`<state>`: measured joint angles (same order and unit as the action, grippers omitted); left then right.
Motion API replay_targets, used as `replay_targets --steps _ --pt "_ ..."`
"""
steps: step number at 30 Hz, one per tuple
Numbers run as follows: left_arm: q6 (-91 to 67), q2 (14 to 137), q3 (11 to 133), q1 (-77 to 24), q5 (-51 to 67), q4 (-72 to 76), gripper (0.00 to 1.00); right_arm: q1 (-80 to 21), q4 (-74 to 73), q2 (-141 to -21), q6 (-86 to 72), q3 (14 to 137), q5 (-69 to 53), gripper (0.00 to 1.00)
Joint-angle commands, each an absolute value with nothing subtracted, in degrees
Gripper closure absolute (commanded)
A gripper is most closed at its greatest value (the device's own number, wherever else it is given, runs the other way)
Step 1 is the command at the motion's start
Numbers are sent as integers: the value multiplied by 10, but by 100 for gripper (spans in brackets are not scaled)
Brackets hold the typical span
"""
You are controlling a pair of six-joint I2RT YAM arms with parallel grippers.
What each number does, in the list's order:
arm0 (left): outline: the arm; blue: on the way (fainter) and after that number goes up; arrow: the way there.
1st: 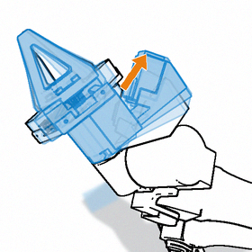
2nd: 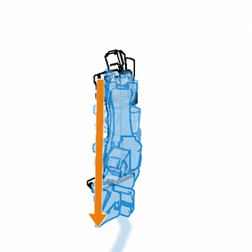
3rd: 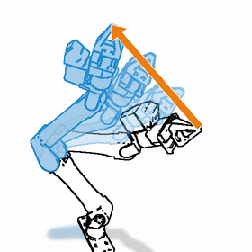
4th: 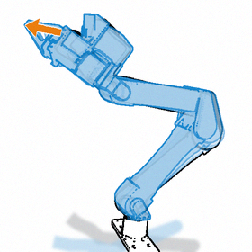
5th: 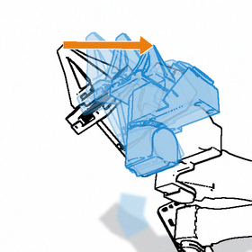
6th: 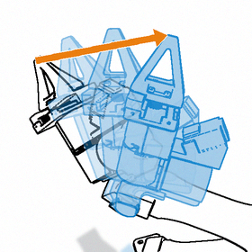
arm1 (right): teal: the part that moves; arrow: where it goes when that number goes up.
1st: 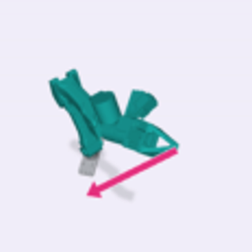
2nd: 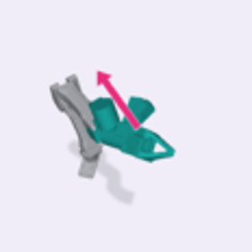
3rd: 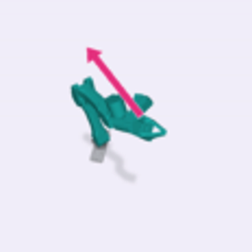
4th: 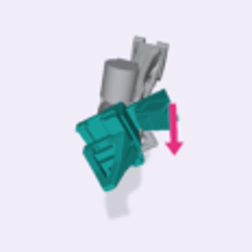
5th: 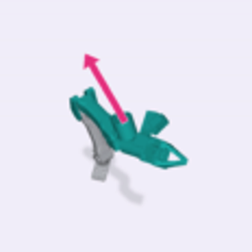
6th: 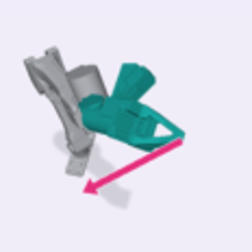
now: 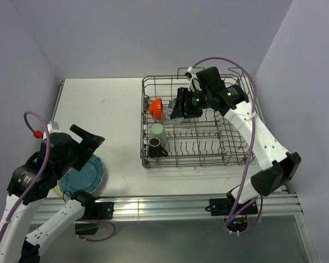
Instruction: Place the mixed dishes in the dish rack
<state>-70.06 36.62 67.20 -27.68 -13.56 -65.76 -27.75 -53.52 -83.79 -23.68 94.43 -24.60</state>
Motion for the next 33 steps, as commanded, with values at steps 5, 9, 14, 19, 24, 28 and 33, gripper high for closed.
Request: replay_targets --steps 5,9,14,19,24,28,33 --pt "-728 362 613 -275 -150 -734 9 -291 -677 -898 -160 1015 -55 100" --pt "-727 359 595 -276 -142 -732 10 -315 -686 -932 -158 1012 -29 100" --pt "-720 362 596 -276 -140 -727 11 -337 -664 -945 -162 991 -13 100" --pt "-715 372 592 -276 -131 -725 11 -348 -655 -972 -159 984 15 100" --pt "-712 373 594 -276 -130 -726 11 -359 -661 -995 -156 988 44 100" --pt "-708 378 594 -275 -128 -724 11 -370 -660 -1003 -154 985 64 100" --pt "-701 387 587 -276 -125 -721 11 -374 -650 -1019 -151 974 62 100"
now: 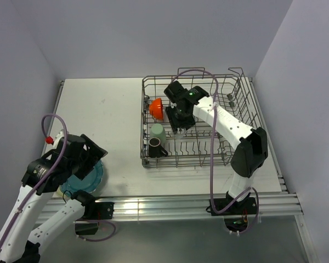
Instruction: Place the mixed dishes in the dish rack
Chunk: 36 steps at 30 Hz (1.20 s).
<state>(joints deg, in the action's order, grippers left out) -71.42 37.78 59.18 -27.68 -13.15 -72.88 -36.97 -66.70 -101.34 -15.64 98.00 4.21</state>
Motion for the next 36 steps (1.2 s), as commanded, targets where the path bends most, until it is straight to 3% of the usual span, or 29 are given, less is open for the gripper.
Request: replay_targets --steps 1,4,5,8,11,22,31,36 --pt "-700 394 586 -276 -126 -722 11 -375 -649 -1021 -152 974 65 100" --pt "-686 411 586 -276 -126 -722 12 -376 -648 -1032 -152 970 64 82" --pt "-677 416 589 -276 -125 -721 12 -376 -646 -1034 -152 969 62 65" --pt "-664 427 598 -275 -125 -711 13 -378 -645 -1036 -152 964 65 41" --pt "-662 432 604 -275 -136 -723 13 -381 -645 -1030 -156 966 70 26" --pt "-652 453 517 -275 -214 -773 17 -387 -641 -979 -163 977 77 21" --pt "-585 571 545 -276 -315 -766 23 -386 -629 -897 -153 940 88 21" --pt "-567 605 542 -279 -306 -748 26 -385 -619 -875 -153 912 84 21"
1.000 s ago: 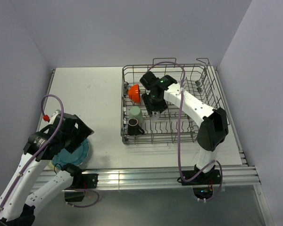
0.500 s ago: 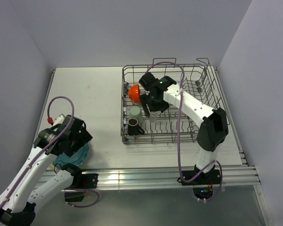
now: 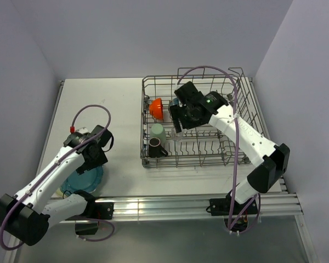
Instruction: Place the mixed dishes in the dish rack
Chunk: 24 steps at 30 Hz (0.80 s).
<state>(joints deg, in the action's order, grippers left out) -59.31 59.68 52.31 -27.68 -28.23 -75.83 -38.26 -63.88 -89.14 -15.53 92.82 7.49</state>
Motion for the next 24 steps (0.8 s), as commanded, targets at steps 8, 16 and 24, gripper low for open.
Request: replay_targets --steps 8,16,24 --pt "-631 672 568 -379 -325 -784 30 -385 -615 -858 -150 908 73 21" --pt "-628 736 649 -424 -365 -787 34 -385 -649 -849 -134 947 52 21" --pt "-626 734 663 -425 -395 -788 35 -380 -657 -845 -156 933 10 21"
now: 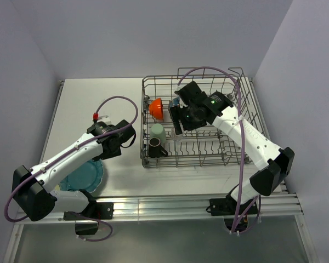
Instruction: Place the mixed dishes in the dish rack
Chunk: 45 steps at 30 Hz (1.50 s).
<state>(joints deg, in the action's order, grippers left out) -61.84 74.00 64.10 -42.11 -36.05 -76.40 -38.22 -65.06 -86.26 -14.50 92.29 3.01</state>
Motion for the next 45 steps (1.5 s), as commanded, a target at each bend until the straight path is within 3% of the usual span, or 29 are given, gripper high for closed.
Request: replay_targets --steps 1,21,25,29,34,38,45 --pt "-627 734 662 -425 -399 -788 35 -380 -656 -841 -158 931 4 21" --pt "-605 752 680 -425 -421 -787 32 -381 -646 -822 -181 922 -17 21" --pt "-627 742 673 -416 -391 -788 24 -380 -636 -815 -183 914 -18 21" --pt "-641 665 641 -382 -318 -758 20 -380 -622 -809 -192 904 -37 21" --pt "-648 561 642 -325 -247 -749 21 -385 -532 -795 -237 873 -176 21" --pt "-680 526 698 -314 -248 -787 20 -434 -473 -816 -286 853 -232 22" --pt "-706 485 787 -314 -259 -788 20 -560 -450 -875 -295 950 -127 22"
